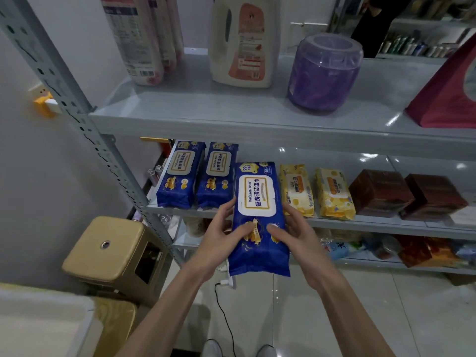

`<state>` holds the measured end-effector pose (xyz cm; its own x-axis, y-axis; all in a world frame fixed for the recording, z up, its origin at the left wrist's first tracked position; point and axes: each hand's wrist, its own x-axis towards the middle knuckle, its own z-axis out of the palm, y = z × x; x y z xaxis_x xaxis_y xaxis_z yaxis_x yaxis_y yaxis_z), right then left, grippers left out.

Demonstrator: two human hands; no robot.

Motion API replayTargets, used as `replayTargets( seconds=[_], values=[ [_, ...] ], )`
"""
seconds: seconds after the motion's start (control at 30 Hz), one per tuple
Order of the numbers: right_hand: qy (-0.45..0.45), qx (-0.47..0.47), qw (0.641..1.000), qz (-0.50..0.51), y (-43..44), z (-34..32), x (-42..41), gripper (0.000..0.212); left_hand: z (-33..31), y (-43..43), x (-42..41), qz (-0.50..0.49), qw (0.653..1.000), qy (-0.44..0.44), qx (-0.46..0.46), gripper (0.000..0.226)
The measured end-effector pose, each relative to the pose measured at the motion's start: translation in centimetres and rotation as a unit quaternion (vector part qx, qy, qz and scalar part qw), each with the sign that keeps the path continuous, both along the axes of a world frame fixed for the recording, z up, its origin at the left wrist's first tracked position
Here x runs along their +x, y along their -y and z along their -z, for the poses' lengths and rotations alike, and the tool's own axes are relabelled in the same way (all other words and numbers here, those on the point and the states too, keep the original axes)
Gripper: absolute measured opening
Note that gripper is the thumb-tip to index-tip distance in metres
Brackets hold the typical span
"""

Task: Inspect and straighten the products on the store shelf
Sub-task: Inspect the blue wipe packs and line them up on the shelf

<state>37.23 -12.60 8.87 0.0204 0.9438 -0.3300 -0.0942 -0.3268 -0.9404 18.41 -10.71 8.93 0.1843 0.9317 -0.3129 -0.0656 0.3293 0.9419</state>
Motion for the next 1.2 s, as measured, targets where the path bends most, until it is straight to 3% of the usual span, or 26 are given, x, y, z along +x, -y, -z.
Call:
replayTargets(
  seconds=[0.13,0.3,0.93,1.2],
  values=[
    [0.028,0.007,1.0,-0.006,-1.0,1.7,0.1,0.086,2.1,-1.0,0.1,0.003,1.0,-0.011,-0.005,0.068],
    [0.001,0.007,1.0,0.012,-2.7,4.6,0.2,0.07,5.1,-3.5,0.3,0.001,1.0,-0.026,0.006,0.071],
    [-0.039,-0.021,0.998,0.055,-8.1,14.9,1.4,0.065,13.7,-8.9,2.6,-0.005,0.997,-0.056,-0.044,0.075],
    [-0.005,-0.015,0.998,0.068,-9.4,15.9,1.0,0.064,14.4,-10.1,2.9,-0.002,0.997,-0.062,-0.037,0.072]
  ],
)
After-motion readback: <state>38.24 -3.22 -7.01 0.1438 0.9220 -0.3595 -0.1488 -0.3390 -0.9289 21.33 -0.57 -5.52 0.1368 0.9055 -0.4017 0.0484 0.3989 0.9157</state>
